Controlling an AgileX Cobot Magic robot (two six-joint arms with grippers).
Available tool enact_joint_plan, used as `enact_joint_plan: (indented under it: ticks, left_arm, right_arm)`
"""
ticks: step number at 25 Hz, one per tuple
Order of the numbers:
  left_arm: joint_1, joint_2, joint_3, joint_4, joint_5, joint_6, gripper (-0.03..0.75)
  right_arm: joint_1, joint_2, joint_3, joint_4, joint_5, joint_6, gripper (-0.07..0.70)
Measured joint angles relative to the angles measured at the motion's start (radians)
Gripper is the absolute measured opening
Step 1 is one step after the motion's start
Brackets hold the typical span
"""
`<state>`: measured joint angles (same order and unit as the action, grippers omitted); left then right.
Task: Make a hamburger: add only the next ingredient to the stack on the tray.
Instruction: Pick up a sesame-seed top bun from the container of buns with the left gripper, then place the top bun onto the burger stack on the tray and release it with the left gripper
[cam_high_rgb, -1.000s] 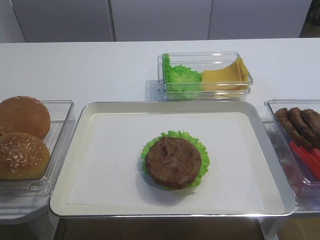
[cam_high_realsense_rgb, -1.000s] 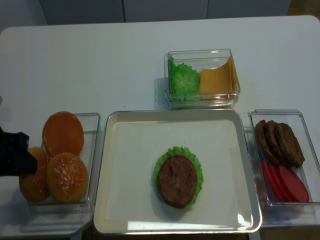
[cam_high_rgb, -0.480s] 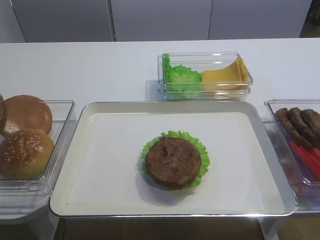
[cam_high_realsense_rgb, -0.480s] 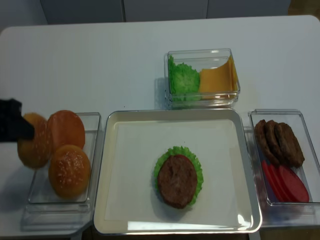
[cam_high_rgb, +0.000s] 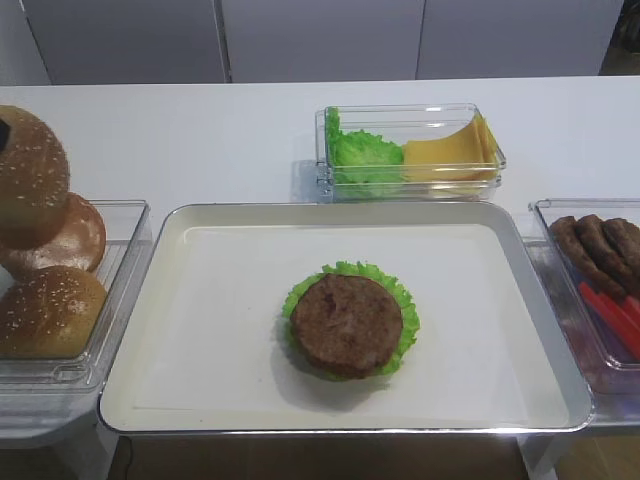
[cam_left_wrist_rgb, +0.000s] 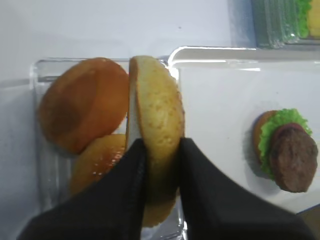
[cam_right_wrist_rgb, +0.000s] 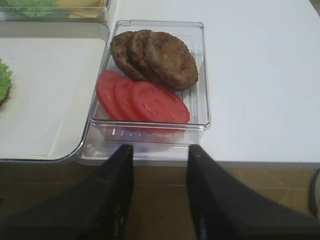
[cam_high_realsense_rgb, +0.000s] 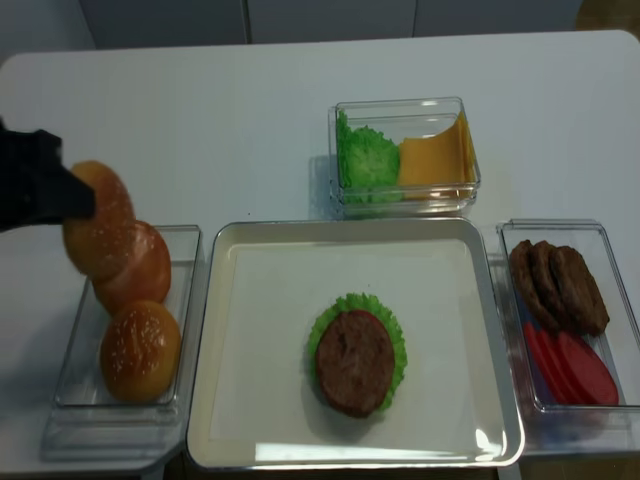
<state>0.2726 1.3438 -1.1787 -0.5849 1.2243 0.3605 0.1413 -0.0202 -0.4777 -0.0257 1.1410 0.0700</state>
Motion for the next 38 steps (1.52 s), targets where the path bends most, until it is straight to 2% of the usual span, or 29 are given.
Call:
enact_joint_plan:
  ticks: [6, 11, 18, 26, 32, 38]
  left_arm:
    - [-0.165, 0.0, 0.0, -0.054, -0.012, -0.032, 0.134]
    - [-0.297, 0.0, 0.029, -0.121, -0.098, -0.036, 0.132]
    - [-0.431, 0.0, 0.105, -0.218, -0.218, -0.036, 0.129]
    - [-0.525, 0.0, 0.141, -0.272, -0.307, -0.036, 0.126]
    - [-0.564, 0.0, 0.141, -0.301, -0.332, -0.036, 0.126]
    - [-0.663, 0.07, 0.141, -0.447, -0.341, 0.014, 0.126]
  right_arm:
    - [0.0, 0.0, 0.0, 0.0, 0.0, 0.0, 0.272]
    - [0.0, 0.0, 0.0, 0.0, 0.0, 0.0, 0.272]
    - [0.0, 0.0, 0.0, 0.0, -0.002, 0.0, 0.272]
    - [0.0, 0.0, 0.0, 0.0, -0.002, 0.0, 0.272]
    - [0.0, 0.0, 0.0, 0.0, -0.002, 0.0, 0.272]
    - [0.0, 0.0, 0.0, 0.0, -0.002, 0.0, 0.272]
